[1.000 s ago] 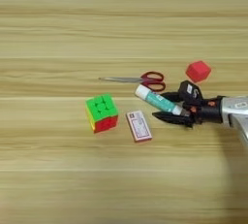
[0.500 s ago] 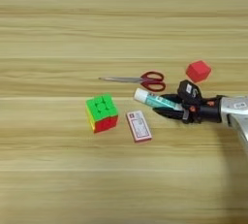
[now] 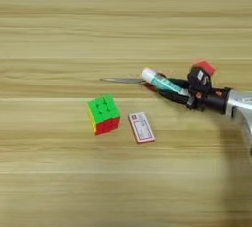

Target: Move the objects on the table

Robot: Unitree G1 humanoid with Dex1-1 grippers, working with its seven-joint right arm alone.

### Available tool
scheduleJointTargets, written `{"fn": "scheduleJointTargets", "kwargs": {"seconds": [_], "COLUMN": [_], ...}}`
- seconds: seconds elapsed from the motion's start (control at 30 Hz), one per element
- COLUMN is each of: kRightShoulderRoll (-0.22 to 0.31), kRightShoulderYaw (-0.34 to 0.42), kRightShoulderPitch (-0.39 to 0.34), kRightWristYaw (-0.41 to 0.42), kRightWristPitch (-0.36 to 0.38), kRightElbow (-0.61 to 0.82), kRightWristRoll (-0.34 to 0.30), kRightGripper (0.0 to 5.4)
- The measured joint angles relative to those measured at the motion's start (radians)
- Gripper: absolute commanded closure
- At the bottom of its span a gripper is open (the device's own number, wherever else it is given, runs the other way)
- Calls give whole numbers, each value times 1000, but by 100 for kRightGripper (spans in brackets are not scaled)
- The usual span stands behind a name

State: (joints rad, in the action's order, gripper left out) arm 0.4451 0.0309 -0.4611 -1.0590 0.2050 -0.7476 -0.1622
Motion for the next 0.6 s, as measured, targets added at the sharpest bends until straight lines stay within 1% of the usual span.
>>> {"fn": "scheduleJointTargets", "kwargs": {"seconds": [0.13,0.3,0.37,0.43,0.53,0.6], "kRightShoulderRoll": [-1,-2,1,4,9,10], "kRightShoulderYaw": [42,43,28,10,2,-2], "kRightShoulderPitch": [-49,-51,-52,-51,-51,-49], "kRightWristYaw": [51,77,113,132,134,135], "kRightWristPitch": [-1,-22,-32,-59,-72,-93], "kRightElbow": [-13,-38,-64,-95,-95,-84], "kRightWristRoll": [-11,2,45,83,95,102], "kRightGripper": [375,375,375,375,375,375]}}
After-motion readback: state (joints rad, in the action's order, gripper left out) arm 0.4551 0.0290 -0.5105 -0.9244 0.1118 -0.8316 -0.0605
